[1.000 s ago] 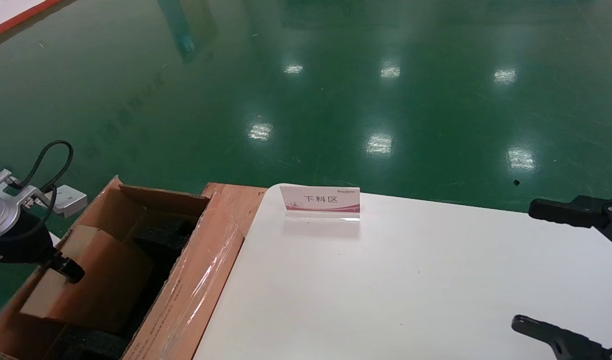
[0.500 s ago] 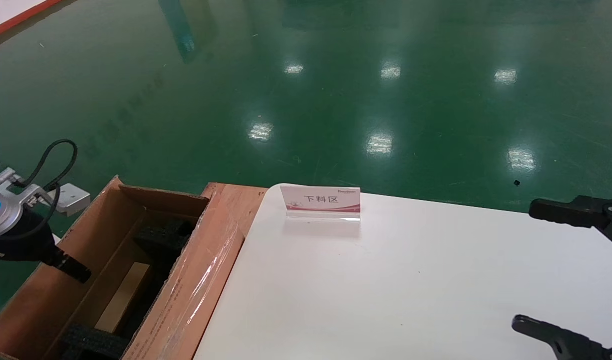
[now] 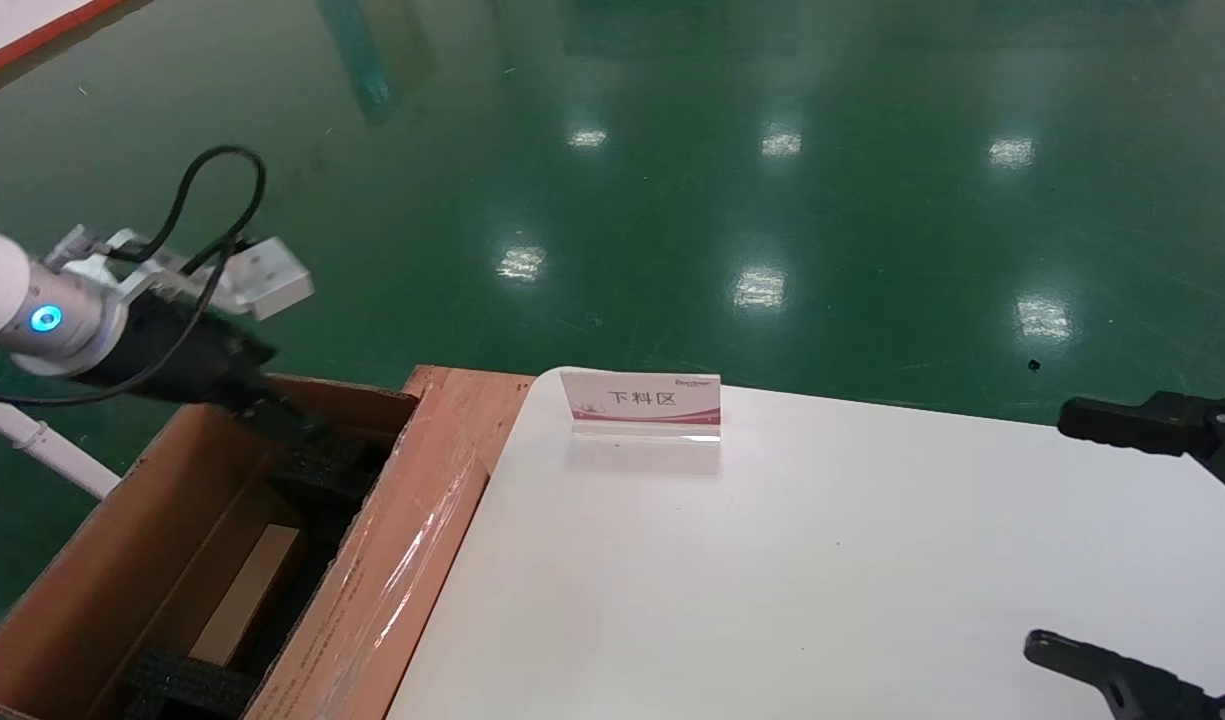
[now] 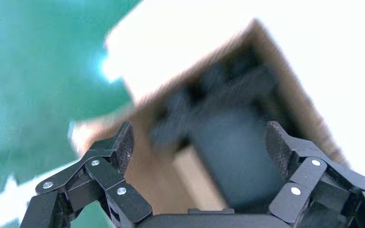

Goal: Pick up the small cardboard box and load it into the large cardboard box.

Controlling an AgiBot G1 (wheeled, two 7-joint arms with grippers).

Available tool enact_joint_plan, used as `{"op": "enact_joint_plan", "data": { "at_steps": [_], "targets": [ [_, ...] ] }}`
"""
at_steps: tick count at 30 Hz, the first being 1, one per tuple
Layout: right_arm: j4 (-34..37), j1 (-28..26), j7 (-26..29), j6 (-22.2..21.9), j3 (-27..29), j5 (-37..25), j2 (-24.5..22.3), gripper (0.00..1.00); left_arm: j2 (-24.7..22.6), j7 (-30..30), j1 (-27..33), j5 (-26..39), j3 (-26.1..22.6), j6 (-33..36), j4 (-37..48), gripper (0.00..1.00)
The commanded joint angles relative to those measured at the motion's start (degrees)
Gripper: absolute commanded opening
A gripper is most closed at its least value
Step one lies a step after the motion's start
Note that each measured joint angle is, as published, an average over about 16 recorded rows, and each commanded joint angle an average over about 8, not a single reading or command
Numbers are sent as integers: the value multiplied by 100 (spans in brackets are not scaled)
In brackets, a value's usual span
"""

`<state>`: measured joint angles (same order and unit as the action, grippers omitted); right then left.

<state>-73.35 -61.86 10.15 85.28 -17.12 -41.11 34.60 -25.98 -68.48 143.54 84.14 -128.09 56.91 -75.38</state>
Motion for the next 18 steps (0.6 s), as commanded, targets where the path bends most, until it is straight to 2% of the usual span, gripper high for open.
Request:
{"op": "enact_joint_plan", "data": {
  "at_steps": [1, 5, 12, 18],
  "targets": [
    [0, 0, 0, 0, -1, 0, 0, 100, 82, 328, 28, -250, 148, -220, -142, 100],
    [0, 0, -1, -1, -1, 0, -1, 100, 97, 745, -66, -660, 306, -422, -145, 100],
    [2, 0, -2, -2, -2, -2, -1, 100, 55, 970, -256, -909, 561, -466, -147, 100],
    [4, -1, -3, -1, -3, -1, -1, 100, -21, 1341, -866, -1178, 1379, -220, -124, 100]
  ]
}}
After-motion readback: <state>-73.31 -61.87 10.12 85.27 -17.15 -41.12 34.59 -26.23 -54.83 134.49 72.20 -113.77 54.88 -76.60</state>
